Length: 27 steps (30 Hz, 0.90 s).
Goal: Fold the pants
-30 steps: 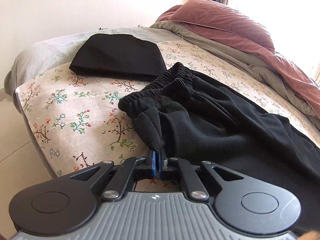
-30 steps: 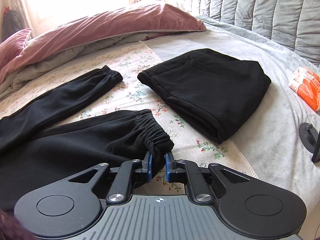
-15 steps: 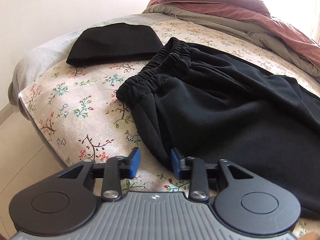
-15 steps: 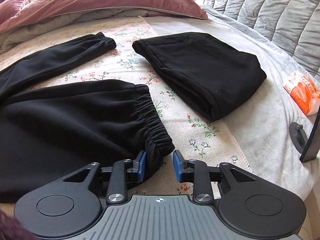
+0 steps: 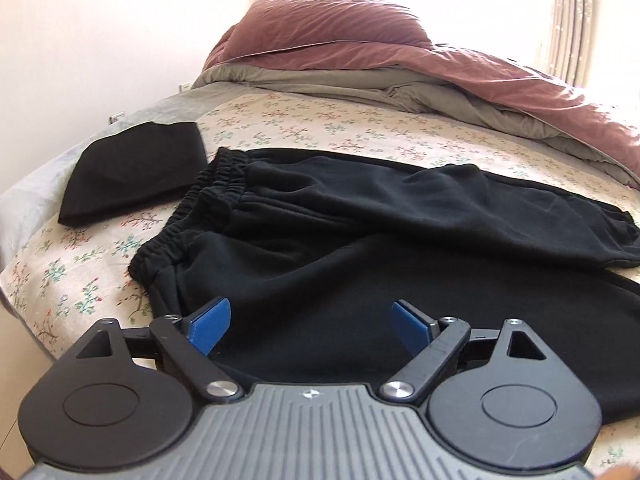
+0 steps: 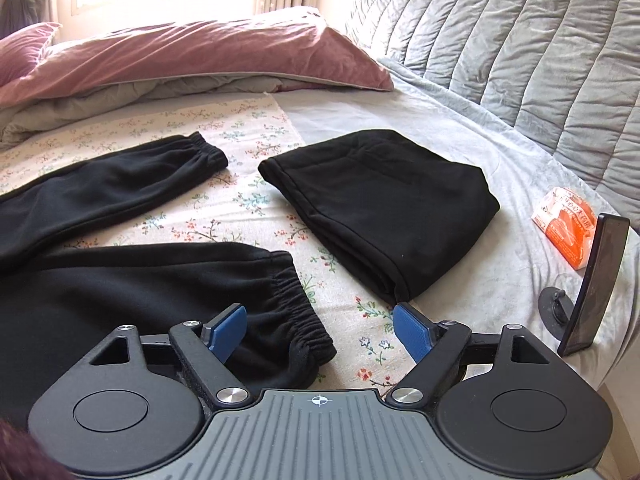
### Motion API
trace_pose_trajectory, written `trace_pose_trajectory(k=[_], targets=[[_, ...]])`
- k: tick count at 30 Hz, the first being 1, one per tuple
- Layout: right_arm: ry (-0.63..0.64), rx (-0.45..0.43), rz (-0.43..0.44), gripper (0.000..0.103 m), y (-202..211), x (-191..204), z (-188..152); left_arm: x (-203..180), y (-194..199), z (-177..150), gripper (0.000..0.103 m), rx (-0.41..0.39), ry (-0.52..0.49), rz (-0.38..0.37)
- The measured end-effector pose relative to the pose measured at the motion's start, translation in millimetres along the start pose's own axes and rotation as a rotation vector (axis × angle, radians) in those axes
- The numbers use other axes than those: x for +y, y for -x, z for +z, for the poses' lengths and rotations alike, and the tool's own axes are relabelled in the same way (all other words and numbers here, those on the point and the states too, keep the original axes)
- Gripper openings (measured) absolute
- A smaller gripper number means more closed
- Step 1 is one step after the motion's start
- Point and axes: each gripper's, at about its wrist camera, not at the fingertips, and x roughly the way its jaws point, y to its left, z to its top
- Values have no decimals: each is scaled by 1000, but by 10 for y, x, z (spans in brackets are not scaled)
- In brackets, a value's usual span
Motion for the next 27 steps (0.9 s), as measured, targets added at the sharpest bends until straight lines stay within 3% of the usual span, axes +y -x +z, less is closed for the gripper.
trace_pose_trajectory(k=[4,15,23,27], targets=[[-17,-25,40,91,16,51,143,-347,-38,158,102,-6,-42,-76],[-44,16,146,93,-271,255,606,-1370,-64,778,103,-92,-221,-198],[-15,22,241,96,-633,416,999,-2076,-460,1143,103,-71,-313,-313],[-28,20,367,96,-943,409,1143,-2486,-747,1305,103,-83,-382,-378]])
